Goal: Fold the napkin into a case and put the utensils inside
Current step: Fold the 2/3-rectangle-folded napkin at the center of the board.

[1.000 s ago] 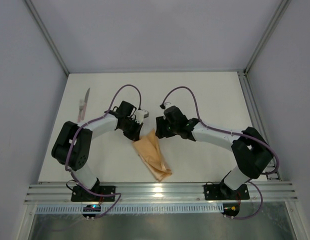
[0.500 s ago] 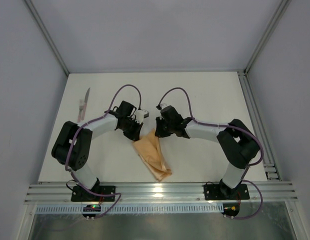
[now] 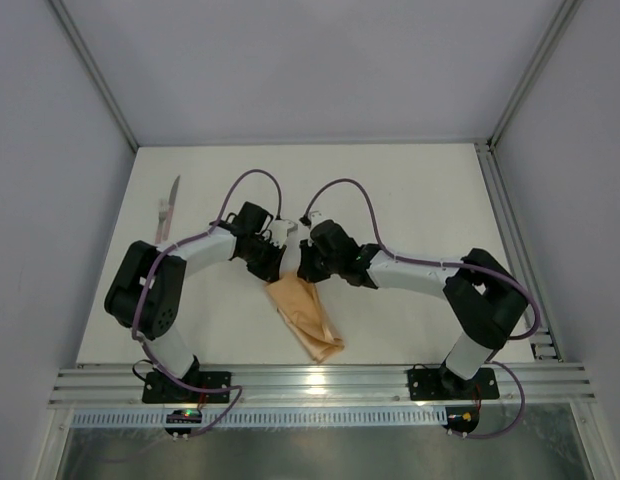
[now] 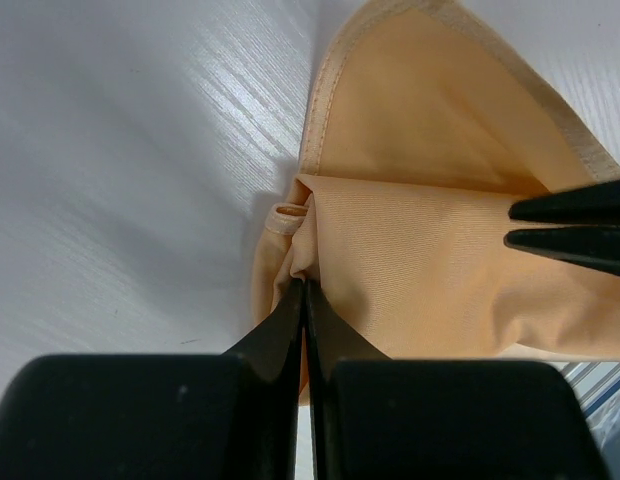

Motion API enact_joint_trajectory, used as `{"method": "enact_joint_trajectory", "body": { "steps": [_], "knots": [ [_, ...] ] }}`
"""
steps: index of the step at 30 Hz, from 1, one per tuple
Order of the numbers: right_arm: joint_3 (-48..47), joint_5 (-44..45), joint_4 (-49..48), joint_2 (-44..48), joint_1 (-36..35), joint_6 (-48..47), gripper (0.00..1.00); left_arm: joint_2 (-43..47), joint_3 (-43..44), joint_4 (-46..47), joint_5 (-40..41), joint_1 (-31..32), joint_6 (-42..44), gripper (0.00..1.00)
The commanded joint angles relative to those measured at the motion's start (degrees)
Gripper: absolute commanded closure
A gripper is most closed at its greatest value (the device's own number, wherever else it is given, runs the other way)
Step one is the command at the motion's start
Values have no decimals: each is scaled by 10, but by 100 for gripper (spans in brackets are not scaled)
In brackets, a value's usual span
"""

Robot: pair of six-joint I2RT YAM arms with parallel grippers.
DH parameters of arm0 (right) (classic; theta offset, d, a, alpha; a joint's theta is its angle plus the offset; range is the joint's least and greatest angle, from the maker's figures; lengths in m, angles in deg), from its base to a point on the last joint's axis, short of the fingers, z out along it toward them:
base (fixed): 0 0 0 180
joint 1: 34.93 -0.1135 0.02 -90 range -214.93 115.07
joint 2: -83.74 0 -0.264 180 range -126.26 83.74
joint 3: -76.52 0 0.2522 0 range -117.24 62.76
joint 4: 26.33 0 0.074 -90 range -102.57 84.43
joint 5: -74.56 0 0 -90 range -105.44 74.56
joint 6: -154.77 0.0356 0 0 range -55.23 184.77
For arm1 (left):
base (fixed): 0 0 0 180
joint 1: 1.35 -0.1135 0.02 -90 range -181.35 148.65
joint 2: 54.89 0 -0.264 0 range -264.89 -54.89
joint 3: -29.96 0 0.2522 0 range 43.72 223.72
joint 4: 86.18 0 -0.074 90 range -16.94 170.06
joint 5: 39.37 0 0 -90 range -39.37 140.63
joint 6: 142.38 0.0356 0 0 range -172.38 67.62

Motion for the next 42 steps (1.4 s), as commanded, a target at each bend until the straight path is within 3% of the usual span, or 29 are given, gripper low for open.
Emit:
{"method": "enact_joint_trajectory", "body": {
  "steps": [1,5,6,9,21,23,24,27,30,42],
  "knots": [
    [12,45,-17,5,3,25,86,-6,9,7,-8,-2,-3,100],
    [11,75,14,32,3,10,68,-1,6,7,-6,-2,0,100],
    [6,77,23,41,2,6,59,-2,6,8,-6,-2,0,100],
    [-11,101,55,44,2,-8,52,-3,7,8,-7,-2,-2,100],
    [-33,113,78,-14,16,-5,51,-2,6,9,-9,-2,-3,100],
    [-31,98,64,-15,18,-11,54,-2,6,9,-9,-2,-4,100],
    [-29,78,58,-17,18,-14,67,-4,6,9,-9,-2,-4,100],
    [-23,52,40,-24,18,-11,88,-6,9,10,-11,-2,-6,100],
    [-15,43,24,-23,18,-4,96,-6,11,11,-12,-2,-8,100],
    [-29,46,4,-22,-38,-14,97,-18,19,10,-19,-2,-20,100]
  ]
}}
